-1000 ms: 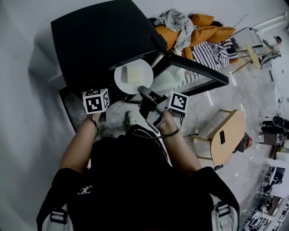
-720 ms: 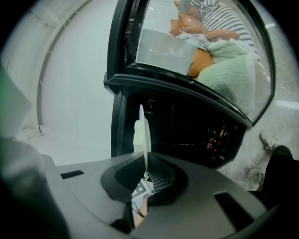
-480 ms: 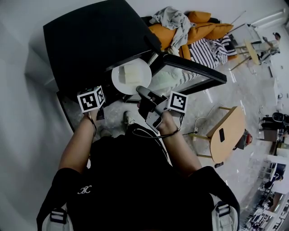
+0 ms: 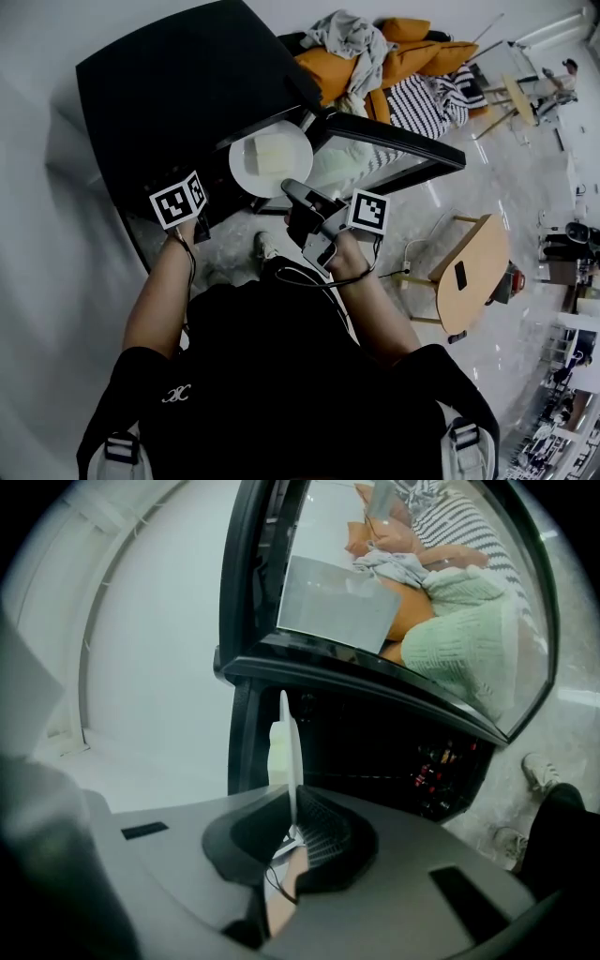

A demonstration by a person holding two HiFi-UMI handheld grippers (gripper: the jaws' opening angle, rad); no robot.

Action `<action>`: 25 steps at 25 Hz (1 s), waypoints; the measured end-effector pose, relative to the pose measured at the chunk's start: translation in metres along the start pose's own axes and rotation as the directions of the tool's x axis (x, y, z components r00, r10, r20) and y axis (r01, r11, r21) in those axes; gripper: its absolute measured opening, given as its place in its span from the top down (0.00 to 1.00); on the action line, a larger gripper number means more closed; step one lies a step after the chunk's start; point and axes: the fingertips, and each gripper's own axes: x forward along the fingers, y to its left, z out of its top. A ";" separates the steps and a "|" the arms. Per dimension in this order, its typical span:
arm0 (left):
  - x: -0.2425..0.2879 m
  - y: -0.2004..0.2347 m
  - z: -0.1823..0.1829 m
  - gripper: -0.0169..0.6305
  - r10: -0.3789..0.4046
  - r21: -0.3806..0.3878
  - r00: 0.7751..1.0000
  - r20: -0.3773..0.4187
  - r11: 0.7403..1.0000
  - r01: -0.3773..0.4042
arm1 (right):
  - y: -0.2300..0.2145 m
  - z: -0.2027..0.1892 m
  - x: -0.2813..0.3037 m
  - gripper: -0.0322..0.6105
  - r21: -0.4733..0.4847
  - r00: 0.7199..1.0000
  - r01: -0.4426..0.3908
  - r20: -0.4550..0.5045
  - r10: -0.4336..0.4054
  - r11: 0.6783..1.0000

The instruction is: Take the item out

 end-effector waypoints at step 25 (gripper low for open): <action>-0.069 -0.088 -0.025 0.96 -0.203 0.191 0.979 0.006 0.961 0.198 | -0.012 -0.009 -0.026 0.91 0.008 1.000 0.015 -0.016 -0.015 1.000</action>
